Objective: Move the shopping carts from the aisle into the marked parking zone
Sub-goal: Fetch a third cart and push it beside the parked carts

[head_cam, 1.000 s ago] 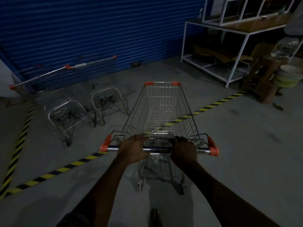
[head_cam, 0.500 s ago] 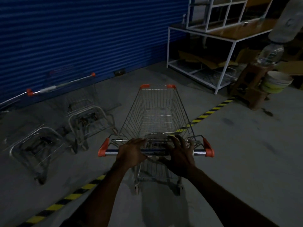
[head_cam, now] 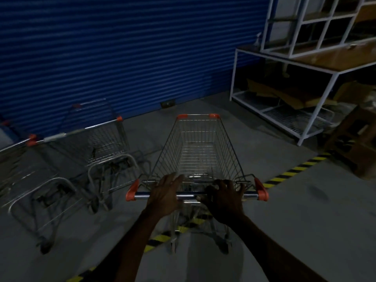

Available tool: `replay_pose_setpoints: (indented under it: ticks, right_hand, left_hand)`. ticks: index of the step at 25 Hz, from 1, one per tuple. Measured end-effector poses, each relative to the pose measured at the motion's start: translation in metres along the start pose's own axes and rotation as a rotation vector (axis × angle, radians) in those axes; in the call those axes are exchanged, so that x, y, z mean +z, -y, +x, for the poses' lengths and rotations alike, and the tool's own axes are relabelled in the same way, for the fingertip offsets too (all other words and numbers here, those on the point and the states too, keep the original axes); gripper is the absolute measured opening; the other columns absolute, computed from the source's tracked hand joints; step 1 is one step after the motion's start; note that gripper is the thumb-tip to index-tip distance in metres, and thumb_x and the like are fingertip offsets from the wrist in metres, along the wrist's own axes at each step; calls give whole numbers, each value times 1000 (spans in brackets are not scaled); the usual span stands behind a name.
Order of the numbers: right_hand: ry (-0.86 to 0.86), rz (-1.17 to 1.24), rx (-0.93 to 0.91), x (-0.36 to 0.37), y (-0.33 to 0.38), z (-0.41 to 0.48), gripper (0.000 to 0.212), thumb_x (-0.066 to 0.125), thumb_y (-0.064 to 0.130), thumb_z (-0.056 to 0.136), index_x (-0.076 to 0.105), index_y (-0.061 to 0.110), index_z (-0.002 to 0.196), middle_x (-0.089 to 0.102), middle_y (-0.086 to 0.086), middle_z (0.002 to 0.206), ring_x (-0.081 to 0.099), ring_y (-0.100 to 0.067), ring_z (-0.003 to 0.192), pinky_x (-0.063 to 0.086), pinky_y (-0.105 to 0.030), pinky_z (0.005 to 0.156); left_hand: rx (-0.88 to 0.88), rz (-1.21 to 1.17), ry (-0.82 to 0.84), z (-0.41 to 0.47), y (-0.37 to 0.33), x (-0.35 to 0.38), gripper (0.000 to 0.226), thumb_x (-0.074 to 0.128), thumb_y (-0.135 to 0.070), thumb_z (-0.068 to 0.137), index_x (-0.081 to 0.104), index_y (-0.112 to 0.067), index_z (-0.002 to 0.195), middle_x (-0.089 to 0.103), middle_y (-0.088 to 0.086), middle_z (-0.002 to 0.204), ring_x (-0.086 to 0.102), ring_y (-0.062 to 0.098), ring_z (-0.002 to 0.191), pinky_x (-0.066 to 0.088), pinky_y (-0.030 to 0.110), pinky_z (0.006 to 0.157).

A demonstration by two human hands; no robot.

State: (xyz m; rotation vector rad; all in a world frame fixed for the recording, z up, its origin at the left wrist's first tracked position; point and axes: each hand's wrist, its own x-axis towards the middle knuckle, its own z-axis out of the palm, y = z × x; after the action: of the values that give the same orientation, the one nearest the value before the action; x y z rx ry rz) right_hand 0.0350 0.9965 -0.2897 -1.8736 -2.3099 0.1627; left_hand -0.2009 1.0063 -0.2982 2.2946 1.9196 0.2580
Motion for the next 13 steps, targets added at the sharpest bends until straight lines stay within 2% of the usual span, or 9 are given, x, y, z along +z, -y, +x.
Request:
replay_pose_setpoints:
  ticks: [1, 3, 5, 7, 9, 11, 13]
  right_hand:
    - [11, -5, 29, 2, -3, 22, 60, 32, 81, 89, 68, 41, 115, 55, 5, 141, 39, -30, 138, 7, -71, 109]
    - [-2, -22, 58, 9, -8, 62, 48, 43, 75, 92, 67, 40, 115, 59, 2, 134, 40, -34, 135, 6, -76, 108]
    - [1, 19, 53, 15, -13, 98, 43, 47, 72, 93, 67, 41, 116, 60, 0, 133, 39, -37, 135, -1, -77, 108]
    - [0, 58, 41, 17, -16, 134, 48, 46, 73, 93, 69, 40, 120, 60, 0, 135, 38, -39, 136, -6, -77, 108]
    - [-39, 56, -2, 21, -18, 169, 49, 44, 70, 93, 73, 36, 114, 65, -2, 127, 44, -41, 128, 4, -82, 107]
    - [-26, 51, -21, 26, -18, 208, 58, 35, 71, 91, 76, 32, 103, 69, -6, 114, 51, -42, 117, 13, -84, 103]
    - [13, 36, -34, 28, -17, 243, 63, 28, 72, 89, 76, 32, 102, 70, -9, 112, 52, -45, 117, 14, -81, 104]
  left_hand:
    - [-56, 28, -12, 18, -2, 1, 88, 75, -57, 69, 42, -39, 149, 45, 0, 154, 47, 28, 137, 42, 62, 105]
    - [-130, 87, -35, 50, -5, 2, 71, 73, -53, 58, 65, -32, 126, 64, 0, 131, 62, 34, 118, 41, 71, 97]
    - [-206, 125, -20, 78, -1, 3, 64, 72, -54, 50, 69, -32, 110, 68, -3, 115, 64, 38, 109, 35, 79, 94]
    - [-277, 123, 1, 103, 9, 5, 67, 71, -57, 53, 64, -34, 116, 63, -3, 122, 55, 41, 121, 27, 81, 99]
    - [-332, 133, 1, 132, 19, 9, 76, 74, -56, 56, 56, -35, 127, 55, -2, 133, 43, 41, 133, 22, 79, 104]
    - [-406, 158, 43, 165, 23, 7, 82, 80, -53, 52, 53, -37, 128, 54, -1, 130, 44, 38, 129, 23, 78, 104]
    - [-476, 191, 39, 197, 26, 4, 79, 80, -46, 61, 47, -36, 132, 50, -1, 131, 43, 33, 129, 31, 68, 103]
